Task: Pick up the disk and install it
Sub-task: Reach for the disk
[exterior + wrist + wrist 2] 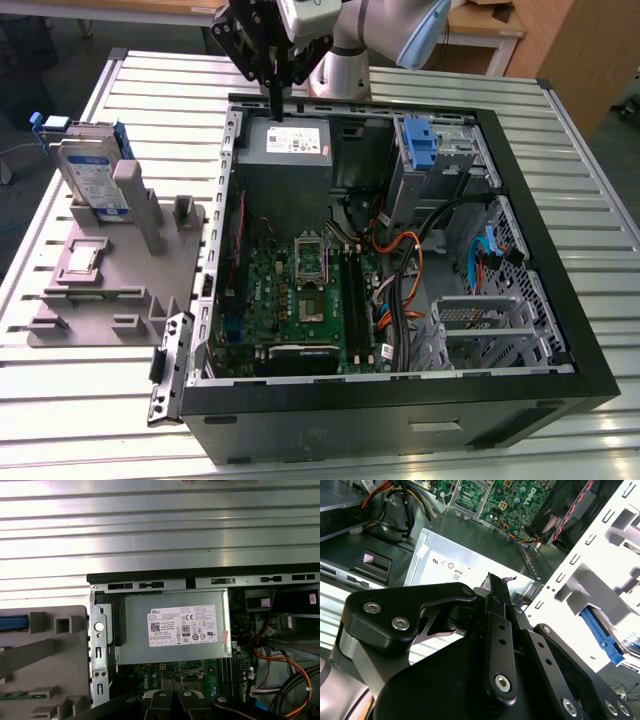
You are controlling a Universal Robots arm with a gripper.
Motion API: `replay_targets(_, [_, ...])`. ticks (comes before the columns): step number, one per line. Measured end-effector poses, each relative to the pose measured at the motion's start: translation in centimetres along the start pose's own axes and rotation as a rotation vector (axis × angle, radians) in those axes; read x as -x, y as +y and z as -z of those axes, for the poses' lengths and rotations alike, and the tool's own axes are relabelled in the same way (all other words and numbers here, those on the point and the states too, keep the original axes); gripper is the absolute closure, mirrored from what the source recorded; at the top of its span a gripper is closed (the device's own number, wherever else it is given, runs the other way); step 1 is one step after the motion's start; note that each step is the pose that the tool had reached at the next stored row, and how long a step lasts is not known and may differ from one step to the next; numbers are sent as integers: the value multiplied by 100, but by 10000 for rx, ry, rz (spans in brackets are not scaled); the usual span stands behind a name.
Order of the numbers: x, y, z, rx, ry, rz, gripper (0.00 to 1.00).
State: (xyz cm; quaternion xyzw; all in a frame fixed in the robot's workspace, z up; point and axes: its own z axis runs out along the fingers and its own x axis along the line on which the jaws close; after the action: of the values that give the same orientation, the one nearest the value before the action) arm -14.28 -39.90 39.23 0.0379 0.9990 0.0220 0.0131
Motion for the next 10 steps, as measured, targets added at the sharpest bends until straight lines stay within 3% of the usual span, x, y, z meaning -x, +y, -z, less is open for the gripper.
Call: replay_targets(10, [-52, -4, 1, 15, 1, 0, 89])
